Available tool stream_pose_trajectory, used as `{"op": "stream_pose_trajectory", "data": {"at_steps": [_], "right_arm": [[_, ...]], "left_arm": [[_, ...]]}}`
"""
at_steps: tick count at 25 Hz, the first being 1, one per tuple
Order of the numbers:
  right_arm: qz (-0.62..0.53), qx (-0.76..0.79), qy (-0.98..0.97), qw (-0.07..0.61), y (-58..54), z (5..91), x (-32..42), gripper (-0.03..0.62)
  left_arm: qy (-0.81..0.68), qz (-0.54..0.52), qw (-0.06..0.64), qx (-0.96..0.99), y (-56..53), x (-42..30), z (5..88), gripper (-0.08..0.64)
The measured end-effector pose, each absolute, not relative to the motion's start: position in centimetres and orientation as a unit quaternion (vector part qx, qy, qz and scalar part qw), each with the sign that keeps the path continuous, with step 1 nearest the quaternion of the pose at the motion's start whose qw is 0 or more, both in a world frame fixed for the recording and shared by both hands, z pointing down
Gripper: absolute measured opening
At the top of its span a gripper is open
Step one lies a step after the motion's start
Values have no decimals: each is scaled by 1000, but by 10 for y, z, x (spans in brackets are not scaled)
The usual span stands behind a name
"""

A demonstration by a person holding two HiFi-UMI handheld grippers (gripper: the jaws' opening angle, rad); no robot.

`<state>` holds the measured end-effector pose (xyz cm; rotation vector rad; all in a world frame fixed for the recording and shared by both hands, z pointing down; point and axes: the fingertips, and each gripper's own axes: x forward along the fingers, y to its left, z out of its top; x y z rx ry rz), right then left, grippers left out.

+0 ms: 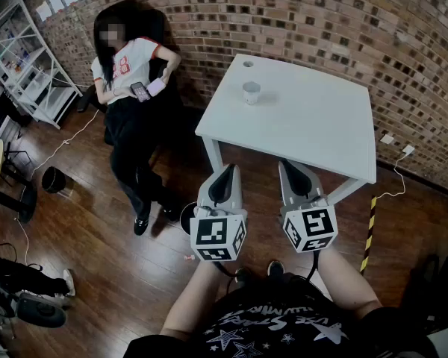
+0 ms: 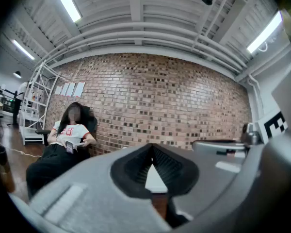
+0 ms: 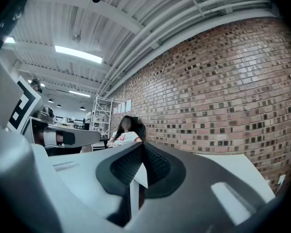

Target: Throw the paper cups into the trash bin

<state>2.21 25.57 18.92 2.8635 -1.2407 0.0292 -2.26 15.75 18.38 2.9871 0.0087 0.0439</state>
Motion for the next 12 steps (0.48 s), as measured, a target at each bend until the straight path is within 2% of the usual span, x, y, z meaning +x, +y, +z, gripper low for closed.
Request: {"op": "stream_pose_trajectory", "data": {"at_steps": [12], "right_arm": [[-13, 928, -372, 0, 246, 175, 48, 6]], "left_arm": [[5, 6, 65, 998, 124, -6, 183, 5]]}}
